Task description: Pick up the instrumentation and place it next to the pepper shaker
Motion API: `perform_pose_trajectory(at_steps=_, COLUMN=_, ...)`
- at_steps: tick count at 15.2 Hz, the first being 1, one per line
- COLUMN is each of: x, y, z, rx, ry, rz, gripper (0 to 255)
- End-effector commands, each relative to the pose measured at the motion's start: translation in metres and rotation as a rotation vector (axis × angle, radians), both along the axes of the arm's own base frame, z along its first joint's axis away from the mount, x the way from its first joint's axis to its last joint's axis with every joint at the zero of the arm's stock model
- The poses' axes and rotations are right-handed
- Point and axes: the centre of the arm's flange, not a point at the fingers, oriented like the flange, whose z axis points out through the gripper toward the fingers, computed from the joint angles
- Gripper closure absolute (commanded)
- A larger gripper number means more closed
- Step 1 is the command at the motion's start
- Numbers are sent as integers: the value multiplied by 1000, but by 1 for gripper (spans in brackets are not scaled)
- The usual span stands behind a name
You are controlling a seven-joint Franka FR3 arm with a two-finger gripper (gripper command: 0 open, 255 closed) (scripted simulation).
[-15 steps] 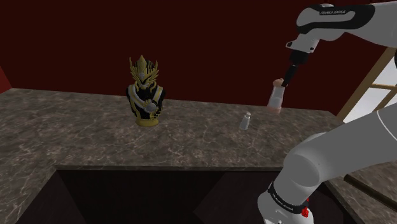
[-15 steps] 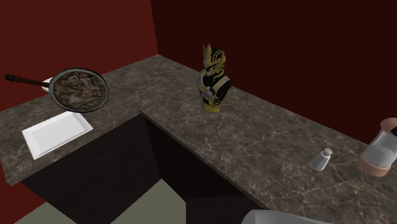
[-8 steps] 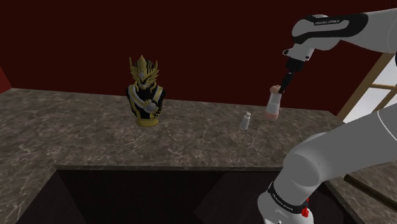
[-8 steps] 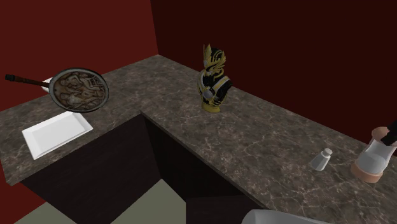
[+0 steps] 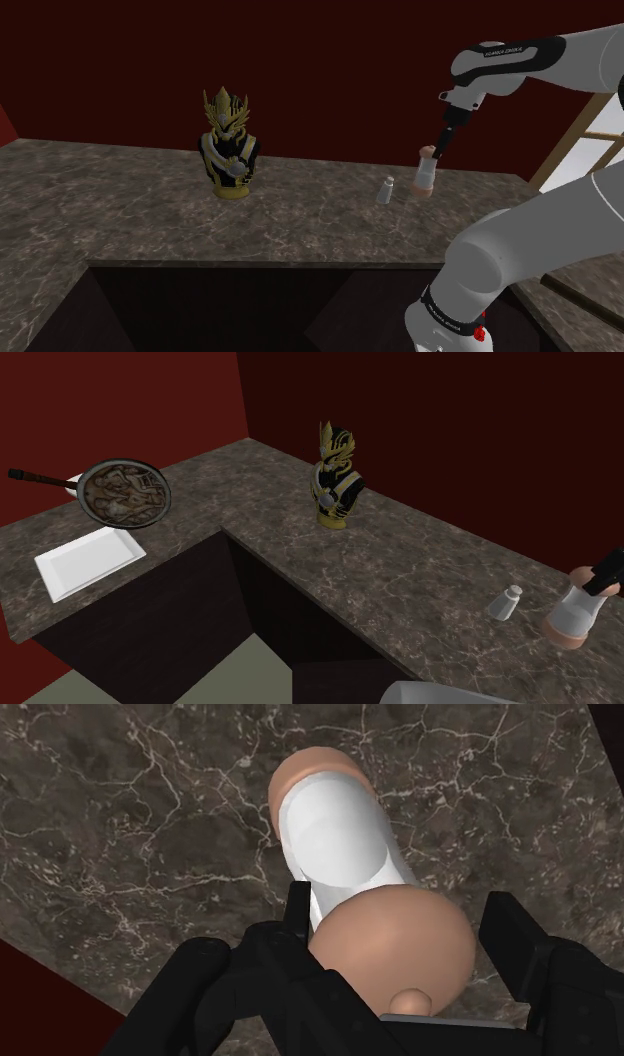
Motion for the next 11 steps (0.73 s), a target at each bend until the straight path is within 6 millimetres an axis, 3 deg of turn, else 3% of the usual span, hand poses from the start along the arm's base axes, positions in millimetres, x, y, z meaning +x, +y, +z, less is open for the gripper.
perform_pose_trajectory(at_steps=1, x=0, y=-1, z=-10, rx=0, ry=0, rz=0, gripper=255)
perform_pose_trajectory(at_steps=11, x=0, y=-1, z=-63, rx=0, ry=0, rz=0, gripper=255)
